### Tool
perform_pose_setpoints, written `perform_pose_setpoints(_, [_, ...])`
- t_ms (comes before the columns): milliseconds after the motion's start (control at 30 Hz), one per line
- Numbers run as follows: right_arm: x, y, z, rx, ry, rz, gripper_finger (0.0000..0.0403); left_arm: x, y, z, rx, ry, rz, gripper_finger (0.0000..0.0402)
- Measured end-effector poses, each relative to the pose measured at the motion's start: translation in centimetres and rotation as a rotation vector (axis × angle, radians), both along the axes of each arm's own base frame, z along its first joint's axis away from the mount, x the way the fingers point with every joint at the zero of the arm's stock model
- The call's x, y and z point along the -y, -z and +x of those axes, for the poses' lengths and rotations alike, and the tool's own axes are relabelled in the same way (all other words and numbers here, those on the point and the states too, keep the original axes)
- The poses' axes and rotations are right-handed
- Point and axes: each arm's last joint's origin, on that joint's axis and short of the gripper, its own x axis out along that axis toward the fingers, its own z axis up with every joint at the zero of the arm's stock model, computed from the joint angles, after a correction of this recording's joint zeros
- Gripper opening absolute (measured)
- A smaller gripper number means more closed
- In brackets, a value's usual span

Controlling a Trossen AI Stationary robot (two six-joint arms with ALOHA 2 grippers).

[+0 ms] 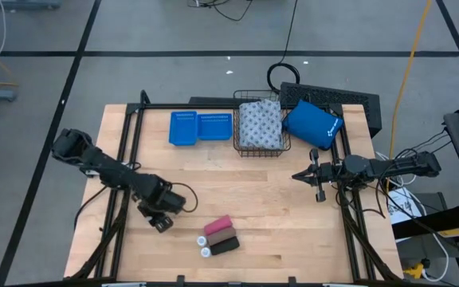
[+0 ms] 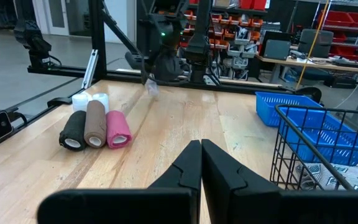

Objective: Pick & Place Medicine items
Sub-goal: Put the transparent pill bottle into the right blue bin

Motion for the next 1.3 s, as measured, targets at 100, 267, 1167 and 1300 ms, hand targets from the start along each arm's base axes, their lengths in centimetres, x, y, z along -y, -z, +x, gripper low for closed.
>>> perform_pose_setpoints(100, [0.0, 0.0, 0.0, 0.000, 0.000, 0.000, 0.0000, -0.7, -0.2, -0.4, -0.078, -0.019, -0.027, 0.0156])
perform_pose_setpoints(267, [0.0, 0.0, 0.0, 0.000, 0.000, 0.000, 0.0000, -1.7, -0.5, -0.9, -0.182, -0.070, -0.013, 0.0155])
perform_pose_setpoints(1167, [0.0, 0.0, 0.0, 0.000, 0.000, 0.000, 0.0000, -0.2, 3.5, 1.2, -0.207, 0.020, -0.275, 0.0165])
perform_pose_setpoints(1300, [0.0, 0.0, 0.0, 0.000, 0.000, 0.000, 0.0000, -0.3, 3.6, 1.6, -0.167, 0.022, -0.289, 0.0166])
